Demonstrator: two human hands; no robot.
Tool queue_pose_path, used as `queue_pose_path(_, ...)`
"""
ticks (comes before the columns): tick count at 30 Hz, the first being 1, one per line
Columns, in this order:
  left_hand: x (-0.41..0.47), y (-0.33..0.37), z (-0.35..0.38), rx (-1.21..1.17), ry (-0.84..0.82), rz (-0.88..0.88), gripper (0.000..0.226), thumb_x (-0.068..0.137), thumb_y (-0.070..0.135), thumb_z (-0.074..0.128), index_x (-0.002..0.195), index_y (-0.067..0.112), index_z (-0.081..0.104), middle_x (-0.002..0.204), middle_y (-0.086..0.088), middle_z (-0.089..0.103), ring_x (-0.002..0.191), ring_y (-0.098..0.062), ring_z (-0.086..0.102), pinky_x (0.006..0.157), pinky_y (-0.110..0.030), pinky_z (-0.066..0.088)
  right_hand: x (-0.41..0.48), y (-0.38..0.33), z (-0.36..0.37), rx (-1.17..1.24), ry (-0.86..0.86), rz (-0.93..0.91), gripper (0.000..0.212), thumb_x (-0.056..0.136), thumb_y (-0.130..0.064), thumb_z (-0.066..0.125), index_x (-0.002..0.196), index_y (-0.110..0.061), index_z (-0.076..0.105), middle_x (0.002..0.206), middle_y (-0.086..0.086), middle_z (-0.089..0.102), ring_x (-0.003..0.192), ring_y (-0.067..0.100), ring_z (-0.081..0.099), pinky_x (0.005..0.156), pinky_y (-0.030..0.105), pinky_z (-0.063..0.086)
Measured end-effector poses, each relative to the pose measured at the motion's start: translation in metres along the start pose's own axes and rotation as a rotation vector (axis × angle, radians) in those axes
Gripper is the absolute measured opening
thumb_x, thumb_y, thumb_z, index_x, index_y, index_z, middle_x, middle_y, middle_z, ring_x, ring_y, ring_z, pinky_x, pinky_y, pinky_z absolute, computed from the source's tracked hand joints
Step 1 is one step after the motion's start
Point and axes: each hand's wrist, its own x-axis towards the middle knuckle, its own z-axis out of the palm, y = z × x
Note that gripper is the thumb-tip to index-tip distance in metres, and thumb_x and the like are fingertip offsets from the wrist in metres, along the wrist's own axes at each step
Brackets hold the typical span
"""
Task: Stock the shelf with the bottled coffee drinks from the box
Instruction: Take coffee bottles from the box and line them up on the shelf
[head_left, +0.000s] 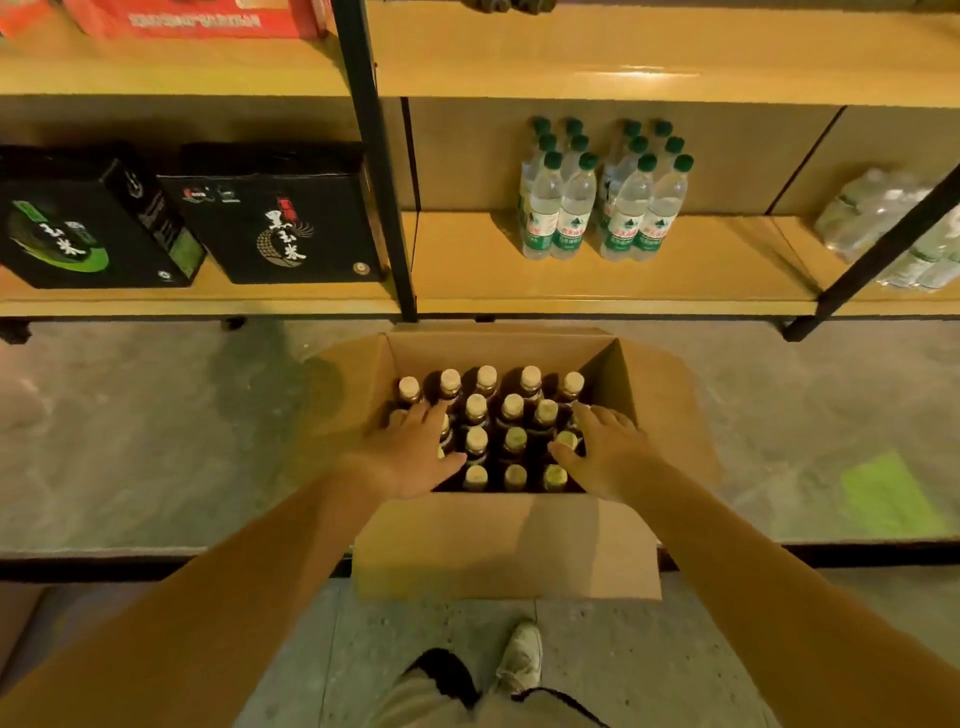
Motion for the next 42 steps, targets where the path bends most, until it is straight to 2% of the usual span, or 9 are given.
queue_pose_path(9, 0.057, -0.026, 0.020, -0.269, -0.039, -0.218, 0.043, 0.097, 0.041, 0.054, 0.136, 0.023, 0.047, 0.132, -0.005, 0.057, 0.117, -0.028, 0.059, 0.098, -0.047, 0.050, 0.059, 0.027, 0.022, 0.168, -0.248, 0.116, 0.061, 0.104, -0.049, 0.038, 0.157, -0.022, 0.024, 0.150, 0.009, 0.047, 0.131, 0.031, 0.050, 0.104, 0.042, 0.043)
queue_pose_path(16, 0.079, -0.041, 0.043, -0.393, -0.045, -0.299, 0.060, 0.100, 0.026, 0.057, 0.156, 0.021, 0.034, 0.153, -0.008, 0.043, 0.138, -0.029, 0.046, 0.114, -0.042, 0.039, 0.078, 0.034, 0.041, 0.326, -0.364, 0.153, 0.058, 0.102, -0.019, 0.052, 0.154, -0.027, 0.029, 0.137, 0.010, 0.055, 0.107, 0.022, 0.056, 0.092, 0.035, 0.047)
queue_pose_path(21, 0.101, -0.036, 0.049, -0.428, -0.078, -0.276, 0.049, 0.100, 0.020, 0.058, 0.147, 0.015, 0.045, 0.142, -0.004, 0.055, 0.133, -0.027, 0.049, 0.104, -0.033, 0.039, 0.091, 0.041, 0.055, 0.449, -0.333, 0.165, 0.052, 0.098, -0.018, 0.060, 0.146, -0.029, 0.044, 0.137, 0.006, 0.058, 0.114, 0.022, 0.054, 0.099, 0.036, 0.045)
queue_pose_path(25, 0.121, -0.037, 0.052, -0.418, -0.137, -0.289, 0.043, 0.087, 0.019, 0.071, 0.128, 0.016, 0.059, 0.125, -0.005, 0.065, 0.118, -0.029, 0.059, 0.095, -0.038, 0.046, 0.101, 0.044, 0.065, 0.496, -0.312, 0.163, 0.047, 0.095, -0.018, 0.067, 0.140, -0.022, 0.053, 0.135, 0.004, 0.060, 0.126, 0.026, 0.054, 0.104, 0.036, 0.041)
queue_pose_path(30, 0.142, -0.037, 0.058, -0.355, -0.164, -0.292, 0.040, 0.089, 0.018, 0.071, 0.129, 0.016, 0.062, 0.126, -0.006, 0.065, 0.115, -0.028, 0.060, 0.097, -0.037, 0.048, 0.113, 0.044, 0.081, 0.574, -0.260, 0.182, 0.032, 0.091, -0.021, 0.073, 0.122, -0.024, 0.066, 0.118, -0.003, 0.068, 0.103, 0.014, 0.057, 0.092, 0.028, 0.043)
queue_pose_path(34, 0.151, -0.042, 0.059, -0.414, -0.164, -0.266, 0.046, 0.088, 0.017, 0.074, 0.132, 0.021, 0.062, 0.128, -0.002, 0.064, 0.119, -0.025, 0.059, 0.097, -0.035, 0.048, 0.122, 0.046, 0.089, 0.571, -0.227, 0.160, 0.015, 0.089, -0.031, 0.074, 0.104, -0.030, 0.070, 0.101, -0.012, 0.068, 0.099, 0.013, 0.063, 0.085, 0.026, 0.044)
queue_pose_path(37, 0.149, -0.046, 0.054, -0.442, -0.156, -0.195, 0.040, 0.086, 0.023, 0.076, 0.124, 0.022, 0.066, 0.119, 0.003, 0.069, 0.113, -0.021, 0.062, 0.095, -0.034, 0.050, 0.120, 0.047, 0.089, 0.590, -0.215, 0.115, 0.016, 0.090, -0.030, 0.073, 0.105, -0.031, 0.070, 0.099, -0.017, 0.066, 0.098, 0.009, 0.061, 0.088, 0.026, 0.044)
queue_pose_path(39, 0.145, -0.047, 0.054, -0.562, -0.105, -0.188, 0.031, 0.087, 0.017, 0.075, 0.117, 0.020, 0.069, 0.111, 0.004, 0.070, 0.106, -0.015, 0.064, 0.090, -0.029, 0.051, 0.115, 0.046, 0.087, 0.634, -0.196, 0.100, 0.021, 0.090, -0.028, 0.073, 0.111, -0.029, 0.069, 0.105, -0.016, 0.068, 0.101, 0.007, 0.061, 0.094, 0.028, 0.047)
queue_pose_path(42, 0.138, -0.047, 0.055, -0.755, -0.011, -0.171, 0.024, 0.088, 0.009, 0.074, 0.106, 0.023, 0.066, 0.100, 0.012, 0.066, 0.091, 0.008, 0.063, 0.071, -0.005, 0.046, 0.109, 0.045, 0.083, 0.707, -0.163, 0.115, 0.033, 0.089, -0.030, 0.075, 0.121, -0.030, 0.066, 0.114, -0.014, 0.068, 0.106, 0.008, 0.061, 0.098, 0.031, 0.048)
